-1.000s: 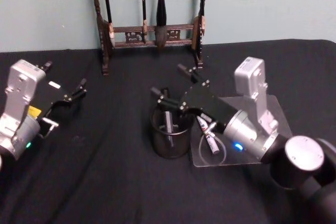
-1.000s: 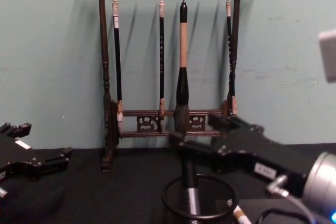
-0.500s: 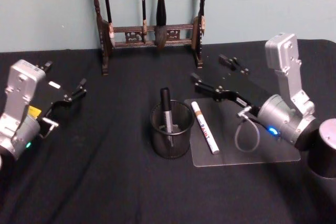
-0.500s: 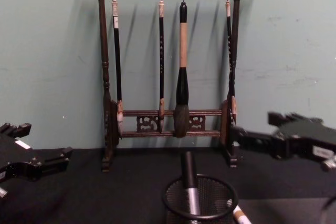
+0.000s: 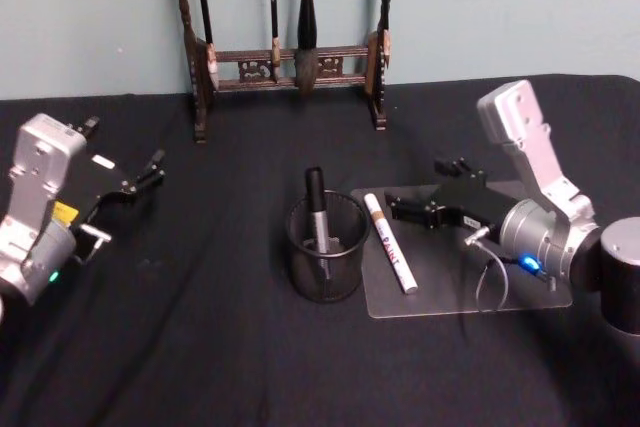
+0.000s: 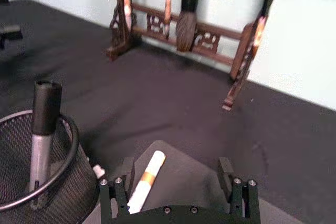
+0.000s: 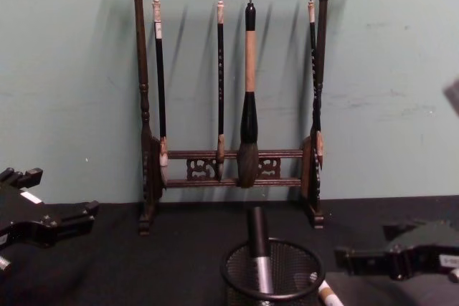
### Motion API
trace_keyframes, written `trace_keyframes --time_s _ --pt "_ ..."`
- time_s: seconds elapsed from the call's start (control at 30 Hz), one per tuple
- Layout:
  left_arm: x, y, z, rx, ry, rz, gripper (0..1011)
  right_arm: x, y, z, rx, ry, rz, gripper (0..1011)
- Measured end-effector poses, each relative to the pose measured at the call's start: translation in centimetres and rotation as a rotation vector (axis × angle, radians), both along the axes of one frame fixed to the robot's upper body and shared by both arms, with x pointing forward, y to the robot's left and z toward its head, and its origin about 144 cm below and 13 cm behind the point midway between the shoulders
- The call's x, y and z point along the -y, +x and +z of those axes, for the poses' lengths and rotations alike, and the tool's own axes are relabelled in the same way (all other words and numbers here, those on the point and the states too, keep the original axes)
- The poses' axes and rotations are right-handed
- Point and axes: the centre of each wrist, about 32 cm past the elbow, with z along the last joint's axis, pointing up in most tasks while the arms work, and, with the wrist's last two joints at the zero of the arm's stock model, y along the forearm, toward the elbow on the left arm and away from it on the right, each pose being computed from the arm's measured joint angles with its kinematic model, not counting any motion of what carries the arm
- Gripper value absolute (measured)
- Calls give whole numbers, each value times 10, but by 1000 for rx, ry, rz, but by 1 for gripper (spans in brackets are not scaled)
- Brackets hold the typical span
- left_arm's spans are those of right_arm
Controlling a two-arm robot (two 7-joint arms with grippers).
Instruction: Pick up the water-based marker from the table and place it into the pen holder.
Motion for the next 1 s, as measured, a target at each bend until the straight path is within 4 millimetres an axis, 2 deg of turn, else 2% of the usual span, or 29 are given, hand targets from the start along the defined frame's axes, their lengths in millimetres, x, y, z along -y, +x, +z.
trace_keyframes --time_s 0.47,1.0 --pt "0 0 0 0 0 0 1001 -15 14 -7 -113 -50 14 1002" --pt "0 0 0 0 0 0 1001 -34 24 -10 -146 -88 24 1003"
